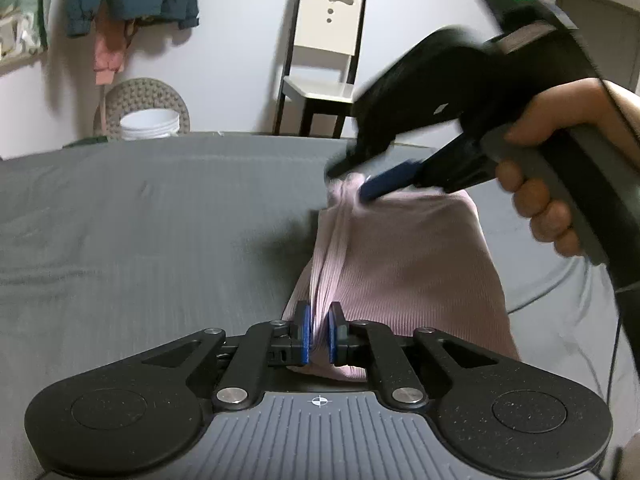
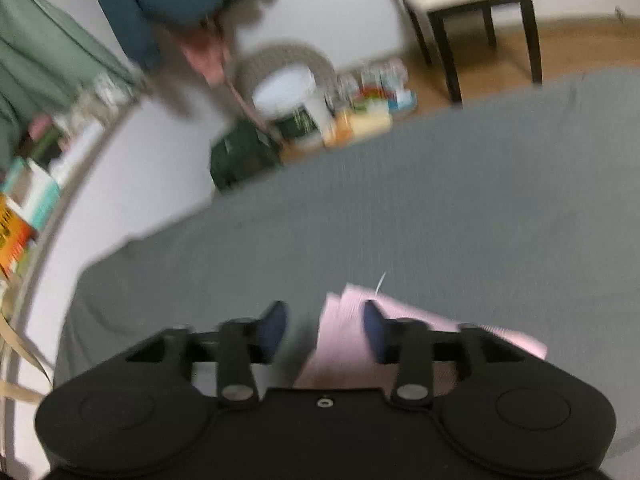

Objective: Fold clothes

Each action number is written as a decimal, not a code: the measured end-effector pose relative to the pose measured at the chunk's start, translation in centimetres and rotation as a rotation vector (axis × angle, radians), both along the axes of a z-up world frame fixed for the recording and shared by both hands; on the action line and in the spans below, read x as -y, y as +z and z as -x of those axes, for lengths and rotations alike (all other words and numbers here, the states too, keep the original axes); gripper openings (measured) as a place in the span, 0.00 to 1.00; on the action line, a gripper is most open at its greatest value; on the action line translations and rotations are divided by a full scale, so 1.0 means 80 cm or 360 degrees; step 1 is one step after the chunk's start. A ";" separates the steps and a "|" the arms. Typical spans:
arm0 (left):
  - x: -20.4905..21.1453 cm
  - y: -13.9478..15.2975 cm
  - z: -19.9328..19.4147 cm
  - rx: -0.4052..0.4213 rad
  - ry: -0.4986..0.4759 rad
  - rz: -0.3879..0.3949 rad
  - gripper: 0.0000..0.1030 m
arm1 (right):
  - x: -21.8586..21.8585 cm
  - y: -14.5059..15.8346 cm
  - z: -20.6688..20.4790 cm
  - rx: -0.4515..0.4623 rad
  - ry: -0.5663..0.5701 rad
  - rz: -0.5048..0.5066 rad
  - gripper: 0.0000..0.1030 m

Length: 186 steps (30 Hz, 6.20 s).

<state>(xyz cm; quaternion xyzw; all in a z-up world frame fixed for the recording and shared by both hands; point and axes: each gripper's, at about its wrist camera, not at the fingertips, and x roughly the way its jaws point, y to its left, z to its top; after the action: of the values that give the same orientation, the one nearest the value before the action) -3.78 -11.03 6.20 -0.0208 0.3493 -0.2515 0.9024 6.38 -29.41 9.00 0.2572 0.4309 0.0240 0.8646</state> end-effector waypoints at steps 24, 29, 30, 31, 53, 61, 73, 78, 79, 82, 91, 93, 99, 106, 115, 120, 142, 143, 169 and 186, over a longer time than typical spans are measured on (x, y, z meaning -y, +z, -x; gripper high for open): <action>0.007 0.038 0.038 0.0384 0.0071 0.0095 0.27 | -0.095 -0.036 0.022 0.0163 0.1216 0.0845 0.83; 0.000 0.045 0.041 0.0438 0.0105 0.0186 0.27 | -0.094 -0.043 0.012 0.0153 0.1318 0.0817 0.98; -0.001 0.047 0.041 0.0470 0.0144 0.0199 0.27 | -0.094 -0.044 0.008 0.0142 0.1330 0.0811 1.00; -0.001 0.050 0.038 0.0487 0.0167 0.0188 0.27 | -0.094 -0.046 0.005 0.0131 0.1342 0.0806 1.00; -0.010 0.010 -0.007 0.0152 0.0104 0.0454 0.28 | -0.035 0.024 0.087 0.0232 0.1386 0.0895 1.00; 0.021 -0.025 -0.027 -0.0113 0.0041 0.0360 0.27 | -0.035 -0.014 0.092 0.0213 0.1423 0.0736 1.00; 0.023 -0.039 -0.039 -0.0188 0.0004 0.0304 0.27 | -0.036 -0.049 0.104 0.0367 0.1455 0.0786 1.00; 0.009 -0.039 -0.045 -0.0229 0.0005 0.0357 0.27 | -0.020 -0.039 0.109 0.0352 0.1457 0.0777 1.00; 0.009 -0.039 -0.045 -0.0229 0.0002 0.0354 0.27 | -0.017 -0.036 0.110 0.0348 0.1454 0.0774 1.00; 0.012 -0.039 -0.046 -0.0222 -0.0008 0.0345 0.27 | -0.014 -0.032 0.113 0.0335 0.1449 0.0783 1.00; 0.014 -0.040 -0.051 -0.0222 -0.0037 0.0329 0.27 | -0.002 -0.028 0.123 0.0289 0.1366 0.0743 1.00; 0.015 -0.037 -0.050 -0.0213 -0.0037 0.0312 0.27 | -0.001 -0.024 0.126 0.0262 0.1311 0.0723 1.00; 0.017 -0.028 -0.047 -0.0187 -0.0037 0.0262 0.27 | 0.000 0.004 0.171 0.0374 0.1126 0.0713 1.00; 0.016 -0.013 -0.043 -0.0180 -0.0026 0.0219 0.27 | -0.051 0.001 0.240 0.0524 0.1003 0.1000 1.00; 0.010 0.020 -0.016 -0.0184 -0.0081 0.0131 0.40 | -0.098 -0.036 0.252 0.0482 0.0874 0.1340 1.00; -0.014 0.042 0.002 -0.0106 -0.0130 0.0121 0.76 | -0.117 -0.048 0.253 0.0486 0.0863 0.1581 1.00; -0.068 0.029 -0.046 -0.0317 -0.0017 0.0338 1.00 | -0.188 -0.115 0.191 0.0313 0.1521 0.2552 1.00; -0.066 0.028 -0.046 -0.0318 -0.0019 0.0340 1.00 | -0.190 -0.116 0.187 0.0316 0.1532 0.2564 1.00; -0.021 -0.069 -0.041 -0.1045 -0.0066 0.0842 1.00 | -0.160 -0.062 0.167 0.0560 0.1213 0.2363 1.00; 0.040 -0.147 -0.028 -0.1127 0.0431 0.1704 0.99 | -0.146 -0.049 0.170 0.0657 0.1193 0.2301 1.00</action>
<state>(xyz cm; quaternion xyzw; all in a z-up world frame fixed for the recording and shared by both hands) -1.54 -14.21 -5.55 -0.5924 0.4461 -0.2527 0.6214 -7.26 -17.72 5.06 -0.5298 0.2302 0.0742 0.8129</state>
